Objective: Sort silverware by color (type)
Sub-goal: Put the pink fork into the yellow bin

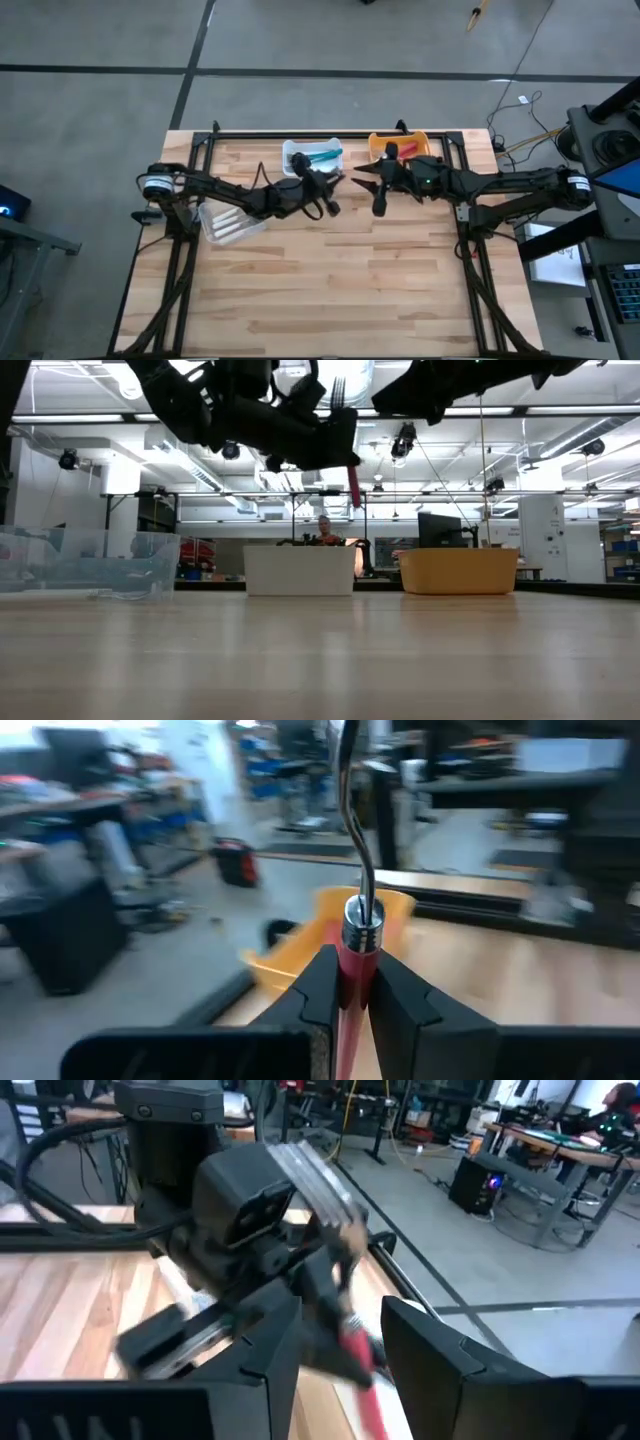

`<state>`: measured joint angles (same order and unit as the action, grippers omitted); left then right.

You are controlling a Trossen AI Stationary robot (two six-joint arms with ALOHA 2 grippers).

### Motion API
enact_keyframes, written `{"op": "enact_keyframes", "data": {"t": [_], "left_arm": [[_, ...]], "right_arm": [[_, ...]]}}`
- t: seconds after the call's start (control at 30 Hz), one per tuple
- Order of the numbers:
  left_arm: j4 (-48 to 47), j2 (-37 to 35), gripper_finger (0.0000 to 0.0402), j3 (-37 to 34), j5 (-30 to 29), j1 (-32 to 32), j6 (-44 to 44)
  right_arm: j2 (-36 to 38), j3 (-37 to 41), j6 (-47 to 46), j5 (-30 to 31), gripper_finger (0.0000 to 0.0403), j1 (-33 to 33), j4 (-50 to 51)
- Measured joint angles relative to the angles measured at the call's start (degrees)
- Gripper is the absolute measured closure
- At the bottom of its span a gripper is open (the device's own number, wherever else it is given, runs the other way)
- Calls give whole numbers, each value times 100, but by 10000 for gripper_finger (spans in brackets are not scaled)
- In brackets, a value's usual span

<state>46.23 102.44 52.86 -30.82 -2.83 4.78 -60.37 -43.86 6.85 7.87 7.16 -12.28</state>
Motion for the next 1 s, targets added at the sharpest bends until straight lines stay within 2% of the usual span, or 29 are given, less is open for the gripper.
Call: {"op": "enact_keyframes", "data": {"t": [0.13, 0.3, 0.47, 0.6, 1.0], "left_arm": [[225, -108, 385, 0, -595, -2, 317], [445, -134, 385, 0, -619, 2, 395], [429, -134, 385, 28, -724, 0, 481], [429, -134, 385, 30, -770, -2, 530], [385, -134, 384, 35, -768, 0, 528]], "right_arm": [[-57, 0, -26, -9, 267, -2, -44], [-507, 0, -21, 562, 266, -4, -511], [-958, 0, 160, 675, 266, -3, -1386], [-1228, 0, 199, 1036, 266, 1, -1815], [-1823, 0, 440, 1037, 268, 11, -2903]]}}
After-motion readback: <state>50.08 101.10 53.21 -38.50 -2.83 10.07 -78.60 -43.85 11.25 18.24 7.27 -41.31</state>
